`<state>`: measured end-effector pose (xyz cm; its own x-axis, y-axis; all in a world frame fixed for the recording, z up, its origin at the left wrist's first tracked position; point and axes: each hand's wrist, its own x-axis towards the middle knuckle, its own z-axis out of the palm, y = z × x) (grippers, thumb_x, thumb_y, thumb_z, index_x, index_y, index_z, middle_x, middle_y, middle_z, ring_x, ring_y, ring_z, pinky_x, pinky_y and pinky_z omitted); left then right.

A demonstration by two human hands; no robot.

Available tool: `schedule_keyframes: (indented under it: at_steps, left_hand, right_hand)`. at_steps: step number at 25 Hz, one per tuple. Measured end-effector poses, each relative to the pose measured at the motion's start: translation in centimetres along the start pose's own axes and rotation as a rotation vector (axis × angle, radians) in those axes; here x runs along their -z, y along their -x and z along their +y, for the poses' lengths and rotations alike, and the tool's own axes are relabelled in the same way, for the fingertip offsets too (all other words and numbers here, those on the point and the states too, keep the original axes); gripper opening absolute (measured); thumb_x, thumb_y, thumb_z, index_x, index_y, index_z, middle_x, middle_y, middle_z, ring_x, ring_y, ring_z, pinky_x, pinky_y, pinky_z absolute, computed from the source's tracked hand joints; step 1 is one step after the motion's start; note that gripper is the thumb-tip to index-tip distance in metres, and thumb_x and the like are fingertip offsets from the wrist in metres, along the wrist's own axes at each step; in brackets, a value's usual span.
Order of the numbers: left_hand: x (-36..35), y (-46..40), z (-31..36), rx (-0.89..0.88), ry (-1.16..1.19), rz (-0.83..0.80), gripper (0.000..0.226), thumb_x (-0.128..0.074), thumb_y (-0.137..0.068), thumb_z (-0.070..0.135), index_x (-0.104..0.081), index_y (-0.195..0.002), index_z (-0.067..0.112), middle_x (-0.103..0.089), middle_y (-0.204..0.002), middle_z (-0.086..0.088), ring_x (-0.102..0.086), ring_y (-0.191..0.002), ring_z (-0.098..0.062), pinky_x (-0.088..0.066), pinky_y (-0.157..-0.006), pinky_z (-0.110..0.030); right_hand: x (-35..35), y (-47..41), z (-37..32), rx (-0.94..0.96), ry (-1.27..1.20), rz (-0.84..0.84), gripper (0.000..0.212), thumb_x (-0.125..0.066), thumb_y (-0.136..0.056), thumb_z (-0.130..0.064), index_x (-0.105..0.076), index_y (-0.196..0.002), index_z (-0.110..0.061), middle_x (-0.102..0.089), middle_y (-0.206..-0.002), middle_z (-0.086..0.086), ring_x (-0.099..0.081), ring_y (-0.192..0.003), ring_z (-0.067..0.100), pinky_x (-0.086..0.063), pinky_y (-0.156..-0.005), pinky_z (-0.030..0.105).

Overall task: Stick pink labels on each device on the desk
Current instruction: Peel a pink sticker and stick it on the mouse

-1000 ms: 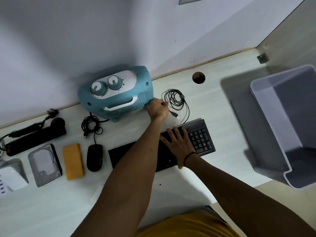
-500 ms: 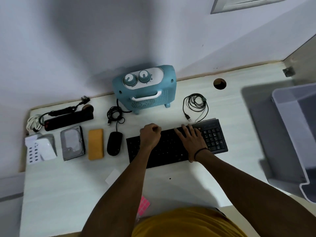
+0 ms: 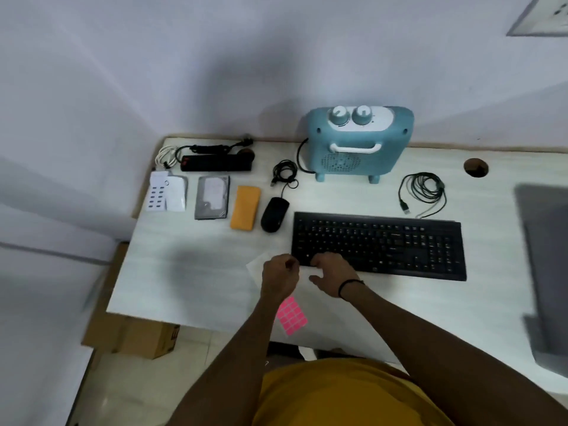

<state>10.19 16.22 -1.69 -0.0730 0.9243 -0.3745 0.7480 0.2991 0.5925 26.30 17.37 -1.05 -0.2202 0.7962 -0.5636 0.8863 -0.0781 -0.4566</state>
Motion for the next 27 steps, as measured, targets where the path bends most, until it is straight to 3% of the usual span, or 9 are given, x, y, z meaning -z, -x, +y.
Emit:
schedule_keyframes:
  at_steps: [4, 6, 9, 12, 16, 19, 24, 27]
  left_hand:
    - [2.6, 4.0, -5.5, 0.302, 0.116, 0.167, 0.019, -0.061, -0.094, 0.016, -0.078, -0.102, 0.013, -0.078, -0.103, -0.005, -0.072, -0.096, -0.024, -0.049, -0.084, -0.024]
    - [3.4, 5.3, -7.3, 0.405, 0.155, 0.113, 0.026, -0.058, -0.095, 0.015, -0.076, -0.114, 0.014, -0.075, -0.117, -0.006, -0.069, -0.111, -0.025, -0.049, -0.093, -0.026]
    - [3.7, 6.9, -9.0, 0.427, 0.169, -0.039, 0.034, -0.052, -0.099, 0.016, -0.069, -0.128, 0.014, -0.066, -0.136, -0.006, -0.060, -0.127, -0.024, -0.040, -0.107, -0.026]
    - [4.3, 7.8, -10.5, 0.428, 0.161, -0.073, 0.036, -0.053, -0.099, 0.019, -0.066, -0.132, 0.013, -0.063, -0.140, -0.006, -0.058, -0.129, -0.023, -0.038, -0.108, -0.024]
    - [4.1, 8.2, -11.6, 0.409, 0.151, -0.202, 0.040, -0.054, -0.099, 0.023, -0.063, -0.137, 0.014, -0.061, -0.142, -0.006, -0.057, -0.131, -0.022, -0.038, -0.108, -0.023]
    - [4.4, 7.9, -11.2, 0.406, 0.200, -0.231, 0.044, -0.059, -0.097, 0.031, -0.061, -0.138, 0.015, -0.065, -0.137, -0.006, -0.061, -0.125, -0.022, -0.042, -0.105, -0.026]
    - [5.2, 8.6, -13.0, 0.607, 0.721, -0.134, 0.059, -0.082, -0.081, 0.040, -0.059, -0.130, 0.018, -0.075, -0.111, -0.004, -0.073, -0.096, -0.019, -0.056, -0.076, -0.028]
    - [6.7, 8.2, -12.5, 0.537, 0.938, -0.100, 0.038, -0.079, -0.086, 0.023, -0.072, -0.121, 0.009, -0.079, -0.101, -0.010, -0.076, -0.092, -0.027, -0.062, -0.076, -0.037]
  right_hand:
    - [-4.6, 0.5, -3.4, -0.069, -0.104, -0.062, 0.048, -0.070, -0.087, -0.035, -0.057, -0.128, -0.014, -0.061, -0.127, 0.009, -0.057, -0.116, 0.024, -0.049, -0.096, 0.033]
    - [-6.0, 0.4, -4.6, -0.095, -0.111, -0.066, 0.049, -0.070, -0.086, -0.035, -0.057, -0.128, -0.011, -0.062, -0.125, 0.011, -0.058, -0.115, 0.026, -0.048, -0.094, 0.032]
    - [-7.5, -0.2, -7.1, -0.158, -0.143, -0.075, 0.054, -0.073, -0.084, -0.034, -0.057, -0.129, -0.010, -0.063, -0.126, 0.013, -0.060, -0.113, 0.029, -0.050, -0.093, 0.033]
    - [-9.1, -0.1, -9.4, -0.275, -0.234, -0.152, 0.058, -0.075, -0.084, -0.032, -0.053, -0.132, -0.009, -0.058, -0.130, 0.015, -0.060, -0.114, 0.030, -0.050, -0.090, 0.034]
    - [-10.1, 0.2, -10.1, -0.349, -0.247, -0.260, 0.036, -0.072, -0.088, -0.027, -0.067, -0.113, -0.002, -0.069, -0.115, 0.016, -0.065, -0.103, 0.028, -0.052, -0.080, 0.034]
    - [-9.6, -0.4, -10.5, -0.318, -0.272, -0.265, 0.025, -0.067, -0.091, -0.024, -0.069, -0.108, -0.006, -0.067, -0.100, 0.010, -0.061, -0.088, 0.023, -0.046, -0.064, 0.026]
    - [-10.0, -0.1, -11.3, -0.220, -0.474, -0.286, 0.018, -0.078, -0.083, -0.031, -0.068, -0.088, -0.016, -0.070, -0.087, 0.006, -0.065, -0.074, 0.017, -0.057, -0.074, 0.032]
    - [-7.8, 0.0, -12.1, -0.169, -0.592, -0.242, 0.029, -0.082, -0.079, -0.027, -0.068, -0.098, -0.010, -0.075, -0.094, 0.011, -0.072, -0.083, 0.022, -0.061, -0.081, 0.038]
